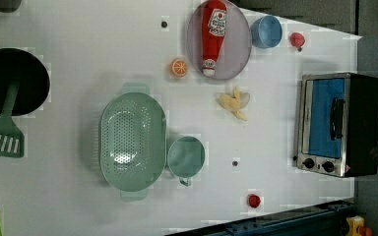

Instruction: Flap open oven.

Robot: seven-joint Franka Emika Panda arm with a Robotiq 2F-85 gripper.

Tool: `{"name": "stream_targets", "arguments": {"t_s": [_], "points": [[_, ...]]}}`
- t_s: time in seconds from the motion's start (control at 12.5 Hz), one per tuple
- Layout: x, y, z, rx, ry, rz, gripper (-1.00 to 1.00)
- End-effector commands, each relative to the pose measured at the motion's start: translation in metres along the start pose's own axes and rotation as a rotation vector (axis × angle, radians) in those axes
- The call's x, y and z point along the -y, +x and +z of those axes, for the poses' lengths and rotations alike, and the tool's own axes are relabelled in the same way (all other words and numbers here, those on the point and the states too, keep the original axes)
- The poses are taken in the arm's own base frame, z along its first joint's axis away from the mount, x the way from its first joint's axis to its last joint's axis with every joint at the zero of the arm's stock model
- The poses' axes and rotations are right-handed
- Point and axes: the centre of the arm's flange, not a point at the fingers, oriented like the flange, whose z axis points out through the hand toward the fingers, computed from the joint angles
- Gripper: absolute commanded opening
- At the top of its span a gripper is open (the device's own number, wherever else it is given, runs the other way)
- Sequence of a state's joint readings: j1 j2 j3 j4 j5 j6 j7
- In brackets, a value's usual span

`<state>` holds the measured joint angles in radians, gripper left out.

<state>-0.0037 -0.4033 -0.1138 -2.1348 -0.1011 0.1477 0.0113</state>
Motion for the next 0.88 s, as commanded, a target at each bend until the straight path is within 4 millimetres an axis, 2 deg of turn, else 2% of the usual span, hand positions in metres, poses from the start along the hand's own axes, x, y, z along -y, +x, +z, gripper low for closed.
{"name": "stream_targets", "arguments": {"t_s": [0.08, 0.56, 0.72, 0.88], "points": [[-0.026, 0.045, 0.047, 0.022, 0.005, -0.279, -0.65], [-0.07, 0.144, 0.13, -0.081, 0.021, -0.798, -0.65], [-0.08, 0.165, 0.154, -0.115, -0.005, -0.885, -0.65], [-0.083, 0.177, 0.18, -0.11, -0.029, -0.871, -0.65]]}}
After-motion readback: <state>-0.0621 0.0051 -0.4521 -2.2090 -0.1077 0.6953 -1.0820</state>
